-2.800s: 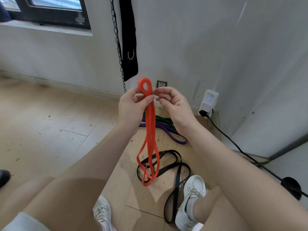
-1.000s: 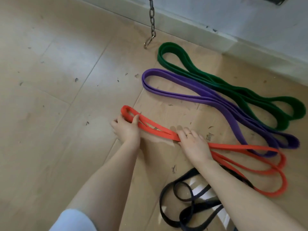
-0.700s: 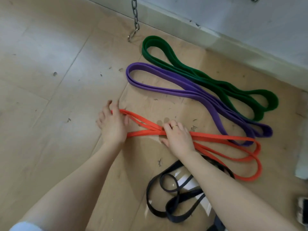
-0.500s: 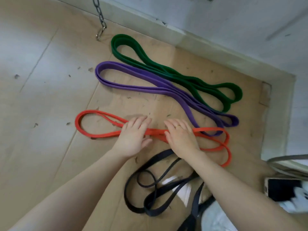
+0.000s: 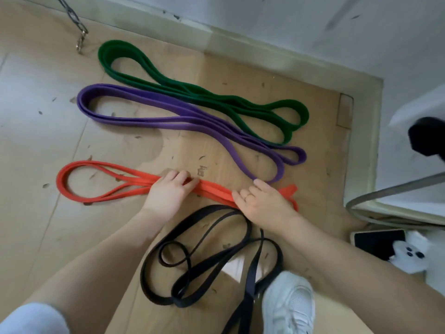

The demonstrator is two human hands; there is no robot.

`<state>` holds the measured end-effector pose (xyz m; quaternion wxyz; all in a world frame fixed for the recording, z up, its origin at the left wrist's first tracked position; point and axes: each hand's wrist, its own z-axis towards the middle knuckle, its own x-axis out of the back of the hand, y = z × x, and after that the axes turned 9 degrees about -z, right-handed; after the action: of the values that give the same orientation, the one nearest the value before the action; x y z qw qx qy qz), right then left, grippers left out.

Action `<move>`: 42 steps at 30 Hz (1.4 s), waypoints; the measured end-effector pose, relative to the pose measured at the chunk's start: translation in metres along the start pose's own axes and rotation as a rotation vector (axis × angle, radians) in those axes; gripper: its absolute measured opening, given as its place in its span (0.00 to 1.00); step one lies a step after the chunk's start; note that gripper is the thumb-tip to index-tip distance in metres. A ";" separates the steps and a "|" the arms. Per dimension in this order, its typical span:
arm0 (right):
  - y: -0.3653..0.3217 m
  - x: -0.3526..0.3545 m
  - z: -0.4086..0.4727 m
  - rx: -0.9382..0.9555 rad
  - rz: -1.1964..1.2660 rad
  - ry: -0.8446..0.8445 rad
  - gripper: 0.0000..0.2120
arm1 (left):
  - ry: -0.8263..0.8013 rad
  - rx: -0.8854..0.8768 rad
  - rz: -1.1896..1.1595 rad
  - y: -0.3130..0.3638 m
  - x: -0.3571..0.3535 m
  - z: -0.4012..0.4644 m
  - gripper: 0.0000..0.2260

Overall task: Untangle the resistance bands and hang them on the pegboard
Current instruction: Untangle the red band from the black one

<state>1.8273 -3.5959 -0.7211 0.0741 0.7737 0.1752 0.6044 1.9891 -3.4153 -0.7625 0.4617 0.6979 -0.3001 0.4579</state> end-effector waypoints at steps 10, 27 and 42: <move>0.000 -0.025 -0.034 -0.585 0.439 -0.393 0.31 | 0.008 0.012 0.100 0.001 -0.008 0.001 0.26; -0.032 -0.006 -0.036 -0.894 0.403 0.003 0.17 | 0.219 0.013 -0.040 0.015 -0.017 -0.008 0.19; -0.030 0.084 -0.054 -0.667 0.992 -0.299 0.09 | -0.414 0.342 -0.695 0.111 0.078 -0.109 0.13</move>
<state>1.7878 -3.5430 -0.6412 0.0460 0.7745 -0.4162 0.4741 1.8877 -3.3587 -0.6328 0.3962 0.9009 -0.0533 0.1690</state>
